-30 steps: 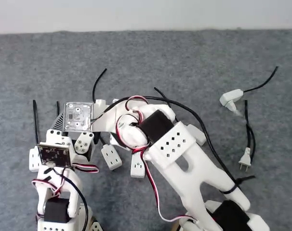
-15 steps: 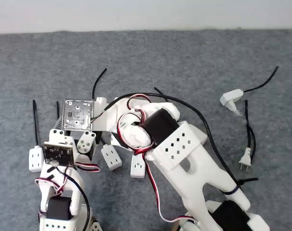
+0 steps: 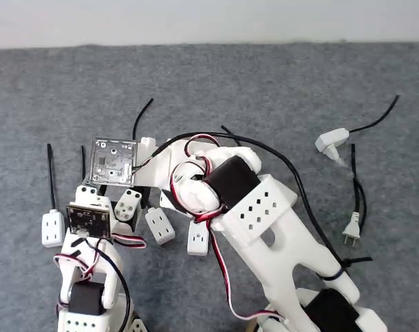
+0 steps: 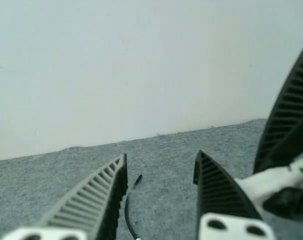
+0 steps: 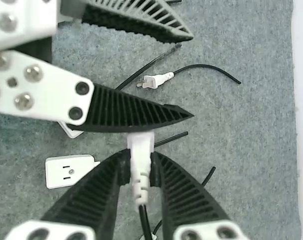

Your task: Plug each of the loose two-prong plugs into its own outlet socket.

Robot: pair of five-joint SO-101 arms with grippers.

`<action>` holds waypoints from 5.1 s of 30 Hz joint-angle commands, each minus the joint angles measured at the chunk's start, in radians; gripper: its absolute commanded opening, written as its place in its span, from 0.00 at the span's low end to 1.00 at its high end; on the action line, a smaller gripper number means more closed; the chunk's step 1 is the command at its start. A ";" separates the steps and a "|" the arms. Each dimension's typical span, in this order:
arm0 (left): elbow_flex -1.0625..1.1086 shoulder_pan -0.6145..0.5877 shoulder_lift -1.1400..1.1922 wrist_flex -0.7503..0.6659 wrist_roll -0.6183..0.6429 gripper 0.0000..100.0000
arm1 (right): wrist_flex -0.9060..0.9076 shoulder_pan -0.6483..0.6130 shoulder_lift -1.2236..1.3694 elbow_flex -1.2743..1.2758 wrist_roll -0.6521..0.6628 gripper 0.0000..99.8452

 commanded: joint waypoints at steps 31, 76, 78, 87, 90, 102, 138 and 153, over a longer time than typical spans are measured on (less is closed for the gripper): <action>0.015 0.026 -0.015 -0.054 -0.061 0.22 | 0.035 0.024 -0.053 -0.072 -0.003 0.01; -0.093 -0.494 -0.015 -0.204 -0.081 0.22 | 0.277 0.007 0.288 0.026 -0.436 0.01; -0.079 -0.494 -0.015 -0.207 -0.080 0.22 | 0.285 0.008 0.334 0.026 -0.427 0.01; -0.067 -0.479 -0.015 -0.209 -0.055 0.22 | 0.265 -0.068 0.360 0.100 -0.203 0.01; -0.067 -0.479 -0.015 -0.209 -0.055 0.22 | 0.225 -0.079 0.358 0.178 -0.141 0.01; -0.065 -0.479 -0.015 -0.209 -0.055 0.22 | 0.081 -0.051 0.337 0.201 0.002 0.01; -0.061 -0.477 -0.015 -0.209 -0.055 0.22 | 0.079 -0.030 0.395 0.153 0.080 0.01; -0.041 -0.477 -0.017 -0.230 -0.055 0.22 | 0.036 -0.047 0.387 0.224 0.052 0.01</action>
